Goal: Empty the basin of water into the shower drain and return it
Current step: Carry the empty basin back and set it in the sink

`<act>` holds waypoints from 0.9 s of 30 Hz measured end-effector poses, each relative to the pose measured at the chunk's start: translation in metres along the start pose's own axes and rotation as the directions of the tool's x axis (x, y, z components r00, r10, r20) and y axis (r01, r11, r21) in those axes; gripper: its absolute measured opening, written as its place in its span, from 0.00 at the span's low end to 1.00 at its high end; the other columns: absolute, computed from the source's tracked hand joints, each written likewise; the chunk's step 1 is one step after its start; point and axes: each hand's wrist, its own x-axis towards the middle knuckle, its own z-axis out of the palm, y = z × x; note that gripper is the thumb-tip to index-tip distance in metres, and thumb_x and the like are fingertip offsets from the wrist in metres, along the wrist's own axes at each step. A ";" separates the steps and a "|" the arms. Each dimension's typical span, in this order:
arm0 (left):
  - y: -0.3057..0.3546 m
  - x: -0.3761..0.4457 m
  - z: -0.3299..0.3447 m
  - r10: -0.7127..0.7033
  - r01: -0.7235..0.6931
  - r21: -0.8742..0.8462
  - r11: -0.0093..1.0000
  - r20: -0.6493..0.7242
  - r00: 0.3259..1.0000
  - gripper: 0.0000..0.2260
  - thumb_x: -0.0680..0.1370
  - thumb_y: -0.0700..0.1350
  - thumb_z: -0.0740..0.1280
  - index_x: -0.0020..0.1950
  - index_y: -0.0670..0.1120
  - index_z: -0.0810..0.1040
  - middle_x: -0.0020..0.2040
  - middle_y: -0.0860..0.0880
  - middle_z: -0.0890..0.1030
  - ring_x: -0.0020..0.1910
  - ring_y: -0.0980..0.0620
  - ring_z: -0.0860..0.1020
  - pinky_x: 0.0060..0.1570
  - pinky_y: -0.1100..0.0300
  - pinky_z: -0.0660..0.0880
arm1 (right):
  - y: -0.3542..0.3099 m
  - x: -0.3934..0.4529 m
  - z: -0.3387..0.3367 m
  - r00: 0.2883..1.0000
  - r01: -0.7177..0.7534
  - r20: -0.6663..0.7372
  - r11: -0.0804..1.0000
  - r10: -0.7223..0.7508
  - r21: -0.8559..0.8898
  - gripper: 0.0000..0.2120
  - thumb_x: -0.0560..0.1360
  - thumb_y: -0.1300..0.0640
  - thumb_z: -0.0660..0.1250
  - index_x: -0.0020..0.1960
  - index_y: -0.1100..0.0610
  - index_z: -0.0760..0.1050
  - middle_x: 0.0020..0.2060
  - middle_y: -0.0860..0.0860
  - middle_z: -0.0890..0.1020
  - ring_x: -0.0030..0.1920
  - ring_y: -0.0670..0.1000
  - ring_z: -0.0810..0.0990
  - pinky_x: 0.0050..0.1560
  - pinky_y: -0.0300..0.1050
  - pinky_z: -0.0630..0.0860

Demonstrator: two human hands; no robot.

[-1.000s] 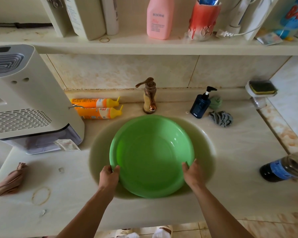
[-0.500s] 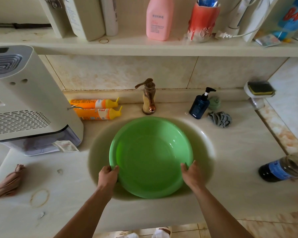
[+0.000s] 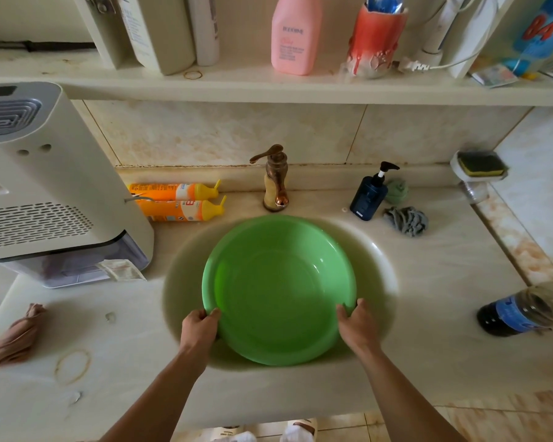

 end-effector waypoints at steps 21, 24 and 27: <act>-0.003 0.002 0.000 -0.006 0.007 -0.021 1.000 0.030 1.000 0.14 0.67 0.46 0.69 0.48 0.40 0.77 0.48 0.37 0.82 0.45 0.39 0.81 0.51 0.38 0.80 | 0.001 -0.004 -0.004 1.000 0.026 0.011 1.000 -0.026 0.004 0.30 0.79 0.49 0.60 0.74 0.67 0.58 0.70 0.65 0.69 0.69 0.62 0.70 0.65 0.51 0.68; -0.006 0.002 0.000 -0.010 0.010 -0.022 1.000 0.025 1.000 0.09 0.72 0.43 0.69 0.49 0.40 0.77 0.49 0.36 0.82 0.46 0.38 0.81 0.51 0.39 0.80 | 0.001 -0.004 -0.005 1.000 0.027 0.008 1.000 -0.027 0.003 0.30 0.79 0.49 0.60 0.73 0.67 0.58 0.70 0.64 0.70 0.68 0.62 0.71 0.65 0.52 0.68; -0.009 0.003 -0.001 -0.021 0.021 -0.018 1.000 0.019 1.000 0.07 0.74 0.42 0.69 0.48 0.39 0.77 0.47 0.38 0.81 0.42 0.40 0.80 0.51 0.42 0.80 | 0.000 -0.004 -0.006 0.999 0.037 -0.009 0.999 -0.037 0.008 0.29 0.79 0.50 0.61 0.72 0.67 0.60 0.68 0.65 0.72 0.66 0.62 0.73 0.63 0.50 0.70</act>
